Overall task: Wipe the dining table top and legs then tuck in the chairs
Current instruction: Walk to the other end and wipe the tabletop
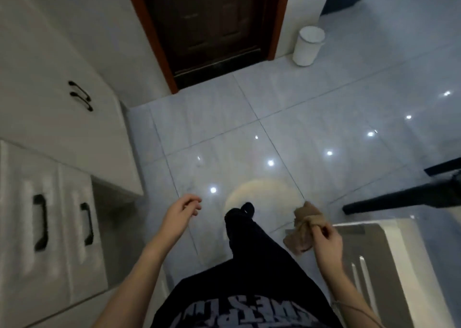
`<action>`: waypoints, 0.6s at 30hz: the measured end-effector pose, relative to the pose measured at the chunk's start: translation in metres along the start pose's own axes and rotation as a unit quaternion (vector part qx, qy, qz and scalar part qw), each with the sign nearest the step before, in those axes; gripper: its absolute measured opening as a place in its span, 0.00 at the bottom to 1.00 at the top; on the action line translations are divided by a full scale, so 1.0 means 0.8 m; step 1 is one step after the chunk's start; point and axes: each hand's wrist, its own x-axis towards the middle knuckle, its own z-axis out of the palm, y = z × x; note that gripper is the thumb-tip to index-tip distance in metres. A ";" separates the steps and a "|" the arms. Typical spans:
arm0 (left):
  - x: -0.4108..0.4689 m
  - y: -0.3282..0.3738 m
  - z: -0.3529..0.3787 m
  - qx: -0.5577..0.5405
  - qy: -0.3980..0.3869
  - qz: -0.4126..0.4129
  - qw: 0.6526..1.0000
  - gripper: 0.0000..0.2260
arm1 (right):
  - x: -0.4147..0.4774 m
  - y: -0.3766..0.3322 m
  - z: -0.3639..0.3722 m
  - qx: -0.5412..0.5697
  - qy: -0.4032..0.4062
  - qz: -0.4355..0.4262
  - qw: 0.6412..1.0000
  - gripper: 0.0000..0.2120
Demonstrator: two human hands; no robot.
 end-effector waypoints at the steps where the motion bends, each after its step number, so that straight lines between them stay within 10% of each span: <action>1: 0.020 0.012 0.000 0.004 0.007 -0.006 1.000 0.10 | 0.022 -0.013 0.010 0.008 0.003 0.002 1.000 0.07; 18: 0.366 0.236 0.029 0.079 0.006 -0.027 0.996 0.08 | 0.371 -0.237 0.067 0.076 0.050 -0.031 0.995 0.05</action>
